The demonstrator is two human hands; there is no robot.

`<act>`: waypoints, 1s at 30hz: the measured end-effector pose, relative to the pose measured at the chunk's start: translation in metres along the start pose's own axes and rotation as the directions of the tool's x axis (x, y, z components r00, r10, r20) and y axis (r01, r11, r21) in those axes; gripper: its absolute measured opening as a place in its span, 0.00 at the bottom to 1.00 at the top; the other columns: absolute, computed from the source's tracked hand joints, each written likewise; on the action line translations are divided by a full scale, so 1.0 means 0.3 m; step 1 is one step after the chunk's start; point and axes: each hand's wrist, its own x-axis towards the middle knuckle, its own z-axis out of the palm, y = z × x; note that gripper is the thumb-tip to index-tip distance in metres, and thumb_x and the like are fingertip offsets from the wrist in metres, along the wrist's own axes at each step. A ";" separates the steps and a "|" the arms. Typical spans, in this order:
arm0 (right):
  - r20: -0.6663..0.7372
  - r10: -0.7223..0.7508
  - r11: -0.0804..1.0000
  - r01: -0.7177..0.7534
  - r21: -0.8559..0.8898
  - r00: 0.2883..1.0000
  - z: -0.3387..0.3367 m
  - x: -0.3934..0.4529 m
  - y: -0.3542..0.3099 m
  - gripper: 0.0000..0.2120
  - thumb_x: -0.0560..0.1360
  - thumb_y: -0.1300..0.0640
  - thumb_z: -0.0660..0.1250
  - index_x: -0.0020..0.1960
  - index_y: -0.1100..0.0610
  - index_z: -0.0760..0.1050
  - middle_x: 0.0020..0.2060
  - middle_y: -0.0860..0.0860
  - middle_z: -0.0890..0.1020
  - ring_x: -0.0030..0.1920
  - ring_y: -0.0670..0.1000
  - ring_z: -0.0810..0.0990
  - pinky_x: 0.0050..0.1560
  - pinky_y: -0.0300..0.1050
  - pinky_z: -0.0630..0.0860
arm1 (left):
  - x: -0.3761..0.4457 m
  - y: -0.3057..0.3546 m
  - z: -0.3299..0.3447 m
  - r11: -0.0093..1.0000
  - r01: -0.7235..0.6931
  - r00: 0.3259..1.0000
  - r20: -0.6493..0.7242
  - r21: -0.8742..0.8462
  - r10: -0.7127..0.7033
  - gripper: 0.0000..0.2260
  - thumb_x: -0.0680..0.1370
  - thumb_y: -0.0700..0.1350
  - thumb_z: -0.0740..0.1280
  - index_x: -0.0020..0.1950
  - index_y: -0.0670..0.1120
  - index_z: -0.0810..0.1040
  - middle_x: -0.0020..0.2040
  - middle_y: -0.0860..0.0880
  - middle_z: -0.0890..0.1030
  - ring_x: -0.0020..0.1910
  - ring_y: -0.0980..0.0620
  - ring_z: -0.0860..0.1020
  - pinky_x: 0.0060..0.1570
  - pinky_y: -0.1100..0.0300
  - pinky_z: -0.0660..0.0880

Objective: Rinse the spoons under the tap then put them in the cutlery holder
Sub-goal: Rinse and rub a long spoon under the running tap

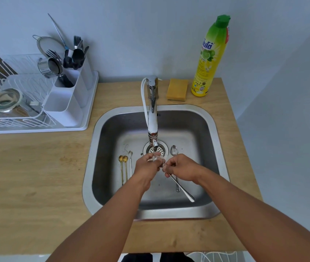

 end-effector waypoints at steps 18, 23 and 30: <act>-0.082 0.024 0.994 -0.015 0.105 0.996 0.030 0.007 -0.010 0.11 0.80 0.54 0.70 0.42 0.58 0.85 0.34 0.46 0.85 0.34 0.44 0.77 0.42 0.42 0.73 | 0.014 0.020 -0.011 0.999 -0.029 0.995 -0.099 0.018 0.030 0.05 0.74 0.47 0.79 0.44 0.49 0.84 0.40 0.52 0.87 0.41 0.52 0.81 0.37 0.58 0.72; -0.076 0.020 0.994 -0.012 0.107 0.997 0.024 0.010 -0.025 0.13 0.80 0.53 0.70 0.39 0.56 0.85 0.33 0.49 0.83 0.35 0.48 0.73 0.40 0.44 0.72 | -0.001 0.023 -0.001 0.999 -0.042 0.986 -0.164 0.001 0.041 0.14 0.76 0.59 0.74 0.40 0.49 0.86 0.33 0.54 0.86 0.38 0.53 0.83 0.39 0.58 0.74; -0.077 0.011 0.997 -0.005 0.080 0.997 0.034 0.020 -0.033 0.11 0.80 0.53 0.71 0.41 0.55 0.85 0.39 0.47 0.88 0.45 0.48 0.85 0.53 0.48 0.78 | -0.010 0.037 0.002 0.989 0.000 0.999 -0.045 -0.148 -0.007 0.10 0.85 0.49 0.63 0.51 0.51 0.84 0.44 0.56 0.88 0.50 0.54 0.83 0.47 0.57 0.73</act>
